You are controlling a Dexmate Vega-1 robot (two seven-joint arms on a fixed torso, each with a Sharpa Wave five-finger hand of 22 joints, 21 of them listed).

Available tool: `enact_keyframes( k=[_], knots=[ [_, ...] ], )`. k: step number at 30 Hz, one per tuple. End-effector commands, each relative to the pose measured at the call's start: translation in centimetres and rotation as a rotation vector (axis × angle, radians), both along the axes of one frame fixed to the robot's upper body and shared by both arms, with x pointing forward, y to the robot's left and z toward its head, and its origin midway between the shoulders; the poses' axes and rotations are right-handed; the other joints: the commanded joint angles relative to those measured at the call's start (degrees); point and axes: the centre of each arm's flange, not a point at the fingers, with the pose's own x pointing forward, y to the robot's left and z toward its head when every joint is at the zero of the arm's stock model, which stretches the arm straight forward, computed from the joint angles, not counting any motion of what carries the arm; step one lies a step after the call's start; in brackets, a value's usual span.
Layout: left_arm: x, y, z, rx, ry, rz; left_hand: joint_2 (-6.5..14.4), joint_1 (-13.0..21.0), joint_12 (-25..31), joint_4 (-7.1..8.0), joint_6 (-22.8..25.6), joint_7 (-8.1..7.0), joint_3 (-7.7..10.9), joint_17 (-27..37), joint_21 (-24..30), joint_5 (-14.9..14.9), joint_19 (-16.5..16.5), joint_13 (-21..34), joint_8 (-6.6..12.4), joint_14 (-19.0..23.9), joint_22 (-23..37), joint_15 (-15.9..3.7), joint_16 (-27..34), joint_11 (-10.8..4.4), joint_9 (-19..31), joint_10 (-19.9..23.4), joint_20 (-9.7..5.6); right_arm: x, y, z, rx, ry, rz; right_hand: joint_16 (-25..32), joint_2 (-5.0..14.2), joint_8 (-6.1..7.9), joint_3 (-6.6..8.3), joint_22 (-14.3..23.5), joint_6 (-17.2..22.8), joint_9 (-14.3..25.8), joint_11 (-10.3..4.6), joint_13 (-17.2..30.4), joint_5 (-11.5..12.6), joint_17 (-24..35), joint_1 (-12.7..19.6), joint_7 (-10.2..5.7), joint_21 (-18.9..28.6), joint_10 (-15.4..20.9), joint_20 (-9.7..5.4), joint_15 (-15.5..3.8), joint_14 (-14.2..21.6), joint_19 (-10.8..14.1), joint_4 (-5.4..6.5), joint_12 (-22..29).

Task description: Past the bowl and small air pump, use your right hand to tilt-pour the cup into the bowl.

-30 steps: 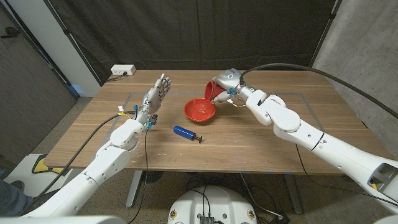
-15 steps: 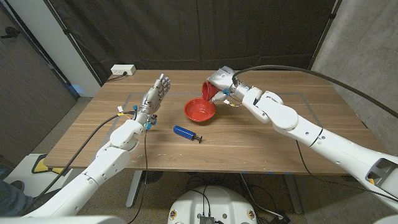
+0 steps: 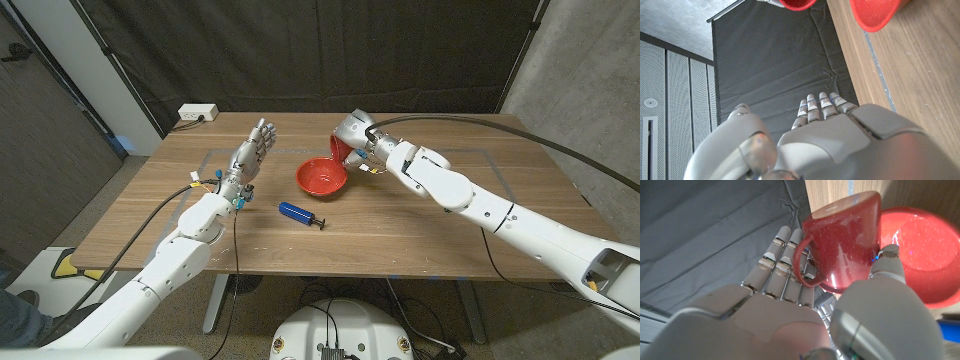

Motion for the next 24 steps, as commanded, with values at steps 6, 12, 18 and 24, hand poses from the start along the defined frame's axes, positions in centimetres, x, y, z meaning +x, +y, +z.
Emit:
enact_keyframes(
  k=[6, 12, 18, 24],
  knots=[
    [-0.01, -0.26, -0.42, 0.005, 0.027, -0.005, -0.1, 0.1, 0.0, -0.14, 0.1, 0.07, 0.01, 0.2, -0.1, 0.0, -0.4, 0.2, -0.06, 0.3, 0.3, 0.03, -0.1, -0.1, 0.1, 0.2, 0.07, 0.36, 2.11, -0.99, -0.16, -0.106, -0.058, 0.0, 15.57, 0.12, 3.02, 0.1, 10.6, 0.3, -6.87, 0.1, 0.3, 0.1, 15.1, -10.04, 0.0, 7.5, -7.84, -6.9, 0.6, 0.0, 2.59, 0.3],
    [0.08, -0.12, -0.55, -0.01, 0.03, -0.042, -0.1, 0.2, -0.1, -0.16, -0.1, 0.12, -0.05, 0.2, -0.2, -0.1, -0.5, 0.2, -0.16, 0.1, 0.3, -0.02, -0.1, -0.18, 0.1, -0.1, 0.05, 0.56, 2.24, -1.13, -0.177, -0.101, -0.056, 0.1, 15.69, 0.13, 3.13, 0.1, 11.0, 0.3, -6.86, 0.1, 0.3, 0.1, 15.3, -10.21, 0.1, 7.6, -7.83, -6.93, 0.9, 0.2, 2.57, 0.2],
    [0.06, 0.03, -0.67, -0.007, 0.039, -0.035, -0.1, 0.2, -0.1, -0.17, -0.1, 0.22, -0.12, 0.2, -0.3, -0.2, -0.7, 0.2, -0.21, 0.0, 0.3, 0.08, -0.2, -0.16, 0.1, -0.1, 0.02, 0.52, 1.95, -1.07, -0.14, -0.067, -0.047, 0.2, 15.78, 0.15, 3.19, 0.1, 11.3, 0.3, -6.83, 0.0, 0.3, 0.2, 15.3, -10.29, 0.1, 7.9, -7.82, -6.89, 1.1, 0.4, 2.6, 0.2],
    [0.13, 0.1, -0.62, 0.002, 0.048, -0.039, -0.1, 0.2, -0.2, -0.18, -0.1, 0.2, -0.18, 0.2, -0.3, -0.2, -0.8, 0.2, -0.21, 0.0, 0.3, 0.06, -0.2, -0.16, 0.1, -0.2, 0.04, 0.48, 1.77, -0.94, -0.085, -0.022, -0.051, 0.2, 15.7, 0.1, 3.17, 0.1, 11.3, 0.3, -6.79, 0.0, 0.2, 0.1, 15.3, -10.29, 0.1, 7.8, -7.82, -6.85, 1.2, 0.4, 2.61, 0.1]
  ],
)
